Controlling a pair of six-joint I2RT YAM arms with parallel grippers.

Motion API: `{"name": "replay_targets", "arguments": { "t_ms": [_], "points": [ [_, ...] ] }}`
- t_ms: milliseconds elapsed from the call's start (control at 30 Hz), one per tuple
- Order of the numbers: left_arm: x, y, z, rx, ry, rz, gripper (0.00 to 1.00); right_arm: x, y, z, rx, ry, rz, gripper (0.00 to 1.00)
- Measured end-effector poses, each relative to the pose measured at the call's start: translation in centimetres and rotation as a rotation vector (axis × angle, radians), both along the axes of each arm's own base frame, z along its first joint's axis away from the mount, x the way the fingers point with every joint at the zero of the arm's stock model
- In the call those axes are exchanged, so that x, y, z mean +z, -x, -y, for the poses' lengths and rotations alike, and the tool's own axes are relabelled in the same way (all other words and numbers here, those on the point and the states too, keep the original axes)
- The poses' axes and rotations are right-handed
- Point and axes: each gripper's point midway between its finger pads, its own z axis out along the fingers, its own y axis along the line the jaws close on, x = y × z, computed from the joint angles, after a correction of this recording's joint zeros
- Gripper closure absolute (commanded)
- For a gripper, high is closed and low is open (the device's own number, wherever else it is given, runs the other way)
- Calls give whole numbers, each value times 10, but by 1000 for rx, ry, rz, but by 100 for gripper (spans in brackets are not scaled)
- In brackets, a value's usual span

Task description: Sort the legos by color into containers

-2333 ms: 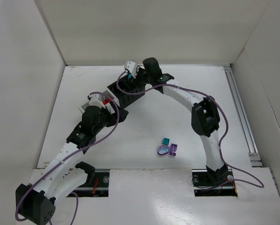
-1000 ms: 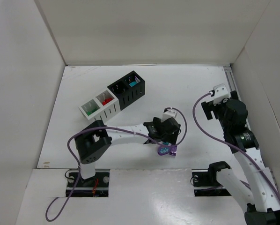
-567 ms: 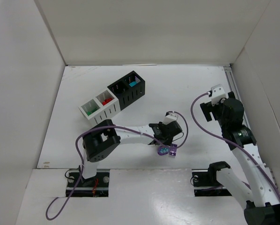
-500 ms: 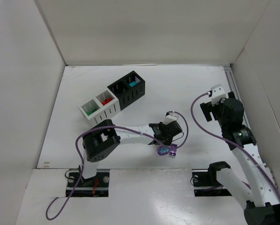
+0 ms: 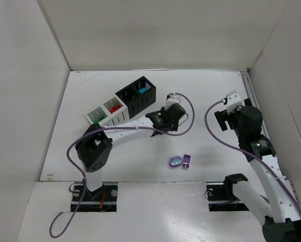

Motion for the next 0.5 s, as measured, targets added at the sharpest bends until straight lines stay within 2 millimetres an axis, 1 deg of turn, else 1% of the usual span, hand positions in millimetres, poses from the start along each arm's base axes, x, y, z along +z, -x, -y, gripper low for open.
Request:
{"name": "replay_targets", "arguments": {
  "t_ms": [67, 133, 167, 200, 300, 400, 433, 500],
  "points": [
    [33, -41, -14, 64, 48, 63, 81, 0, -1, -2, 13, -1, -1, 0],
    [65, -85, -35, 132, 93, 128, 81, -1, -1, -5, 29, -2, -4, 0],
    [87, -116, -52, 181, 121, 181, 81, -2, -2, -6, 37, -2, -10, 0],
    [94, -125, -57, 197, 130, 198, 81, -4, -3, -8, 45, -3, -14, 0],
    [125, -176, -93, 278, 149, 274, 81, -8, -6, -10, 61, 3, -30, 0],
    [143, -216, -112, 325, 156, 330, 81, -9, -7, -12, 73, 6, -37, 0],
    [144, -227, -116, 332, 160, 339, 81, -9, -7, -12, 76, 7, -37, 0],
    [138, -245, -120, 331, 154, 336, 81, -10, -7, -13, 84, 8, -38, 0]
  ]
}}
